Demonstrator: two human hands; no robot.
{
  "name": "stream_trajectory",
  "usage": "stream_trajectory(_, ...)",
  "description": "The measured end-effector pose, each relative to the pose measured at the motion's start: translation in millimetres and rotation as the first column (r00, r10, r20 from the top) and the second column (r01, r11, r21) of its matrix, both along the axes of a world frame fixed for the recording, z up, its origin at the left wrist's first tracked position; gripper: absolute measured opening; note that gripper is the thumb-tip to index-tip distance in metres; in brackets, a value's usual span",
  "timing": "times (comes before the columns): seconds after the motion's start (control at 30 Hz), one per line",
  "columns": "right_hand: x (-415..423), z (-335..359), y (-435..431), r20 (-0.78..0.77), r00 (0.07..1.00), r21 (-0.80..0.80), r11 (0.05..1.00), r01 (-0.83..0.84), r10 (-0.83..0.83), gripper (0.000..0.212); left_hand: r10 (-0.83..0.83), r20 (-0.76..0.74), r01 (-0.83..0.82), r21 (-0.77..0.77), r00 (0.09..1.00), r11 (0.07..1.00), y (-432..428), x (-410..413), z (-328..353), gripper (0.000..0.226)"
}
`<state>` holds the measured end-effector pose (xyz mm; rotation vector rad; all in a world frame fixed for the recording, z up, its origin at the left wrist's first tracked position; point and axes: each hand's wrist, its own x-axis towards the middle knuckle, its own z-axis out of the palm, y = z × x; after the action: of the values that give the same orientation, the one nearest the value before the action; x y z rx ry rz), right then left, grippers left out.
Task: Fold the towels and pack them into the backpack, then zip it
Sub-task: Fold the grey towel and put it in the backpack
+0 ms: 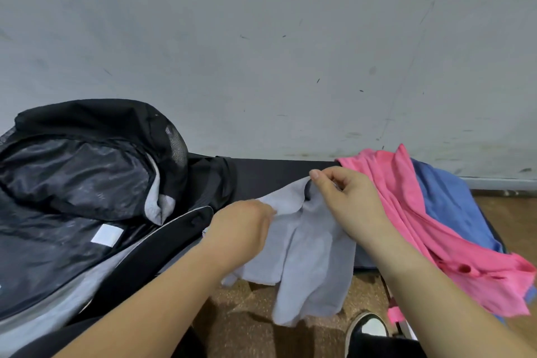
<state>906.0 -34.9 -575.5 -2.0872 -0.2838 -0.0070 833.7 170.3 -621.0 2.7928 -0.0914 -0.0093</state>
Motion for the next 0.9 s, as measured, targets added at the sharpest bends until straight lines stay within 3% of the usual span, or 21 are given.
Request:
stream_trajectory(0.1, -1.9, -2.9, -3.3, 0.004, 1.000, -0.056, 0.998, -0.009, 0.009, 0.028, 0.153, 0.043, -0.123, -0.403, 0.987, 0.907, 12.9, -0.8, 22.9, 0.024)
stream_trajectory(0.2, -6.7, -1.0, -1.0, 0.046, 0.998, -0.076, 0.997, -0.026, 0.029, 0.025, 0.303, 0.124, -0.149, -0.662, 0.945, 0.734, 12.6, -7.2, 55.1, 0.016)
stream_trajectory(0.27, -13.2, 5.5, 3.5, 0.047, 0.997, -0.014, 0.998, -0.065, 0.065, 0.025, 0.300, 0.109, -0.120, -0.750, 0.948, 0.651, 5.7, -14.7, 71.2, 0.016)
stream_trajectory(0.37, -31.0, 18.7, 13.9, 0.012, 0.982, 0.141, 0.972, -0.187, 0.187, 0.022, 0.233, 0.041, -0.114, -0.782, 0.972, 0.613, -6.9, -20.5, 71.7, 0.007)
stream_trajectory(0.5, -46.8, 31.1, 17.6, -0.070, 0.958, 0.319, 0.916, -0.242, 0.277, 0.019, 0.139, -0.036, -0.112, -0.801, 0.990, 0.587, -9.4, -18.0, 63.5, 0.036)
stream_trajectory(0.57, -45.7, 30.4, 15.6, -0.079, 0.955, 0.304, 0.919, -0.250, 0.286, 0.019, 0.066, -0.021, -0.057, -0.786, 0.998, 0.616, -9.9, -18.7, 65.2, 0.025)
stream_trajectory(0.7, -38.9, 19.3, 11.5, -0.093, 0.959, 0.287, 0.929, -0.232, 0.268, 0.017, 0.115, 0.106, -0.035, -0.569, 0.988, 0.822, -9.1, -13.9, 68.5, 0.013)
stream_trajectory(0.8, -34.8, 6.7, -4.0, -0.217, 0.907, 0.214, 0.924, -0.317, 0.361, 0.048, 0.208, 0.175, -0.073, -0.572, 0.962, 0.817, -2.1, -15.5, 74.3, 0.014)
stream_trajectory(0.9, -37.7, -3.6, -22.0, -0.296, 0.842, 0.058, 0.888, -0.456, 0.452, 0.055, 0.363, 0.233, -0.134, -0.648, 0.902, 0.750, 9.7, -27.5, 82.9, 0.018)
